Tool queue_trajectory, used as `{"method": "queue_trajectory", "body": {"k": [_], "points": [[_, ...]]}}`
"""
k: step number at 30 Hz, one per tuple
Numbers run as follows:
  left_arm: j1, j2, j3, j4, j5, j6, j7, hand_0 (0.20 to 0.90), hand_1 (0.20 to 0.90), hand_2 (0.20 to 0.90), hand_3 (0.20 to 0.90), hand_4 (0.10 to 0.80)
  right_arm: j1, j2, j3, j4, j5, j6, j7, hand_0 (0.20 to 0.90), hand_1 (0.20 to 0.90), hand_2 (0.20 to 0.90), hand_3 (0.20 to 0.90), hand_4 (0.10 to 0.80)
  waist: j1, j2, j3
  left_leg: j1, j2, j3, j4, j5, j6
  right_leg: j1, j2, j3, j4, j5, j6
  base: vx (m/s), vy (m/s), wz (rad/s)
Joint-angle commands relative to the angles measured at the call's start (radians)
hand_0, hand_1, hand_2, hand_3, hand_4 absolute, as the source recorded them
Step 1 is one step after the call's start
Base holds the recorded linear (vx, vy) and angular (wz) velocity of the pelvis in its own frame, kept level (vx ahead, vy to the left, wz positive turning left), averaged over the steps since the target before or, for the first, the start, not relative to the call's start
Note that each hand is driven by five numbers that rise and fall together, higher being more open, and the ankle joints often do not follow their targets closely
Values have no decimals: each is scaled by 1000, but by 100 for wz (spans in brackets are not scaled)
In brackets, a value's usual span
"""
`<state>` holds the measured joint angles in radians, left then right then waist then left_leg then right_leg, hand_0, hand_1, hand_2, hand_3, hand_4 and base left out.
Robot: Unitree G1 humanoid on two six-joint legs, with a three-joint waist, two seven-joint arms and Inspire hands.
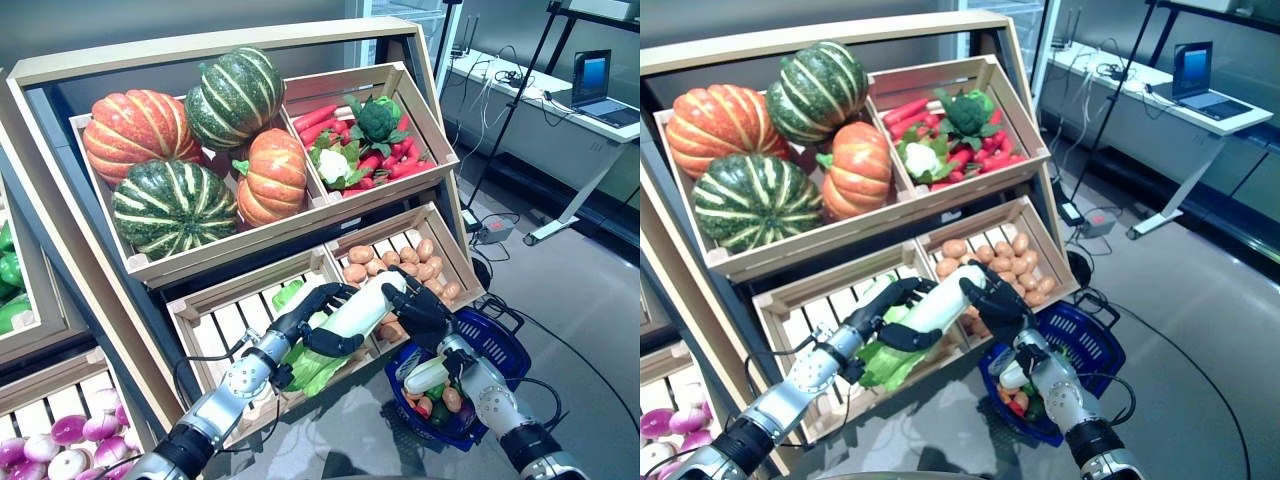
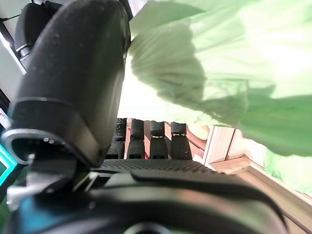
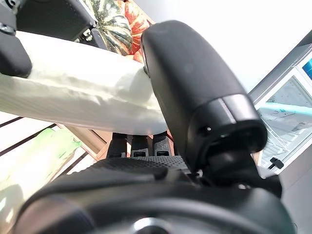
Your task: Put vegetables into the basket
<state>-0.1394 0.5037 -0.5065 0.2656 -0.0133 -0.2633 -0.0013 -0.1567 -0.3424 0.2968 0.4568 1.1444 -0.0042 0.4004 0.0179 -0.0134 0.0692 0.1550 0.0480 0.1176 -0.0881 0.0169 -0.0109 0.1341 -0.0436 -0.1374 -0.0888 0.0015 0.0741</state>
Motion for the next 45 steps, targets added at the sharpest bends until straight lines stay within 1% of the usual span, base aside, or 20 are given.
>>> {"method": "queue_trajectory", "body": {"k": [1, 2, 3, 4, 5, 12, 14, 16, 19, 21, 22, 24, 26, 30, 33, 34, 37, 42, 45], "points": [[-236, -87, -81, 17, 18, -74, 0, 300, 300, 300, 300, 400, -190, 157, 80, -126, 36, -29, 171, 300, 300, 300, 300, 400, -16, -23, -37, -21, -28, -31, 1, -19, 3, -8, -28, -2, 2, 50, 0, 0, 0, 0], [-236, -87, -80, 18, 18, -73, 0, 300, 300, 300, 300, 400, -190, 157, 80, -126, 35, -30, 169, 300, 300, 300, 300, 400, -16, -23, -37, -21, -28, -31, 1, -19, 3, -8, -28, -2, 2, 50, 1, 0, 0, 0], [-234, -87, -79, 21, 20, -69, 5, 401, 401, 401, 401, 467, -189, 155, 79, -124, 27, -35, 162, 300, 300, 300, 300, 400, -16, -22, -37, -21, -28, -31, 1, -19, 3, -8, -28, -2, 2, 50, 1, 0, 0, 0], [-232, -85, -78, 24, 23, -66, 5, 669, 669, 669, 669, 646, -188, 153, 76, -125, 19, -40, 156, 300, 300, 300, 300, 400, -16, -22, -37, -21, -29, -32, 1, -19, 3, -8, -28, -2, 2, 50, 2, 0, 0, 0], [-227, -81, -75, 31, 38, -63, 16, 900, 900, 900, 900, 800, -186, 144, 69, -122, 15, -46, 146, 300, 300, 300, 300, 400, -16, -21, -38, -22, -28, -32, 1, -19, 2, -9, -28, -2, 2, 51, 3, 0, 0, 0], [-193, -51, -39, 102, 73, -14, 36, 900, 900, 900, 900, 800, -172, 83, 1, -94, 16, -79, 118, 300, 300, 300, 300, 400, -20, -19, -35, -20, -26, -26, 1, -19, 1, -11, -28, -2, 2, 55, 5, 0, 0, 0], [-178, -45, -27, 131, 85, -18, 43, 900, 900, 900, 900, 800, -163, 67, -19, -90, 4, -78, 114, 300, 300, 300, 300, 400, -22, -19, -33, -20, -25, -24, 1, -18, 1, -12, -27, 0, 2, 57, 5, 0, 0, 0], [-152, -36, 0, 173, 121, -31, 99, 900, 900, 900, 900, 800, -147, 34, -49, -76, -25, -82, 102, 300, 300, 300, 300, 400, -26, -18, -30, -20, -23, -20, 1, -17, 0, -15, -27, 3, 2, 59, 6, -10, 6, -2], [-130, -33, 42, 253, 120, -41, 141, 900, 900, 900, 900, 800, -132, -4, -83, -44, -25, -89, 111, 300, 300, 300, 300, 400, -27, -20, -25, -21, -21, -16, 1, -15, -1, -17, -26, 5, 2, 62, 5, -16, 5, -7], [-113, -36, 77, 312, 128, -67, 188, 900, 900, 900, 900, 800, -118, -28, -109, -27, -27, -87, 121, 300, 300, 300, 300, 400, -30, -22, -23, -20, -19, -13, 1, -13, -3, -18, -25, 8, 2, 63, 5, 0, 0, 0], [-111, -37, 82, 320, 130, -73, 194, 900, 900, 900, 900, 800, -117, -31, -111, -25, -28, -86, 123, 300, 300, 300, 300, 400, -31, -22, -22, -20, -19, -13, 1, -13, -3, -18, -25, 9, 2, 64, 5, 0, 0, 0], [-93, -39, 131, 378, 152, -85, 265, 900, 900, 900, 900, 800, -100, -56, -141, -7, -42, -85, 126, 300, 300, 300, 300, 400, -32, -26, -18, -20, -18, -10, 1, -13, -5, -19, -24, 10, 2, 65, 4, -4, -5, -2], [-79, -39, 169, 401, 155, -78, 294, 900, 900, 900, 900, 800, -83, -74, -161, 4, -54, -82, 124, 300, 300, 300, 300, 400, -34, -28, -15, -19, -16, -8, 1, -11, -7, -19, -24, 12, 2, 66, 3, 0, 0, 0], [-58, -28, 226, 413, 121, -72, 307, 900, 900, 900, 900, 800, -47, -102, -201, 26, -68, -86, 110, 300, 300, 300, 300, 400, -34, -31, -13, -20, -15, -8, 1, -10, -9, -19, -23, 12, 2, 68, 3, 0, 0, 0], [-45, -26, 260, 412, 77, -71, 299, 900, 900, 900, 900, 800, -24, -119, -235, 54, -101, -108, 92, 300, 300, 300, 300, 400, -35, -30, -12, -19, -16, -9, 1, -11, -9, -18, -22, 12, 2, 68, 2, 0, 0, 0], [-35, -25, 286, 405, 23, -68, 284, 900, 900, 900, 900, 800, -9, -131, -255, 69, -118, -115, 65, 300, 300, 300, 300, 400, -36, -29, -11, -18, -15, -9, 1, -11, -10, -17, -22, 12, 2, 68, 2, 0, 0, 0], [-29, -25, 333, 409, -70, -80, 253, 900, 900, 900, 900, 800, -5, -149, -298, 119, -134, -135, 20, 300, 300, 300, 300, 400, -36, -27, -12, -18, -15, -10, 1, -11, -11, -17, -22, 12, 2, 69, 2, 0, 0, 0], [-29, -26, 382, 401, -129, -104, 260, 900, 900, 900, 900, 800, 3, -151, -355, 153, -136, -175, -63, 300, 300, 300, 300, 400, -42, -22, -7, -17, -15, -11, 1, -11, -12, -16, -20, 17, 2, 70, 0, 0, 0, 0], [-39, -17, 395, 388, -154, -106, 259, 900, 900, 900, 900, 800, 4, -152, -377, 170, -154, -203, -122, 300, 300, 300, 300, 400, -45, -18, -5, -17, -16, -13, 1, -11, -13, -16, -20, 18, 2, 70, 0, 0, 0, 0]]}}
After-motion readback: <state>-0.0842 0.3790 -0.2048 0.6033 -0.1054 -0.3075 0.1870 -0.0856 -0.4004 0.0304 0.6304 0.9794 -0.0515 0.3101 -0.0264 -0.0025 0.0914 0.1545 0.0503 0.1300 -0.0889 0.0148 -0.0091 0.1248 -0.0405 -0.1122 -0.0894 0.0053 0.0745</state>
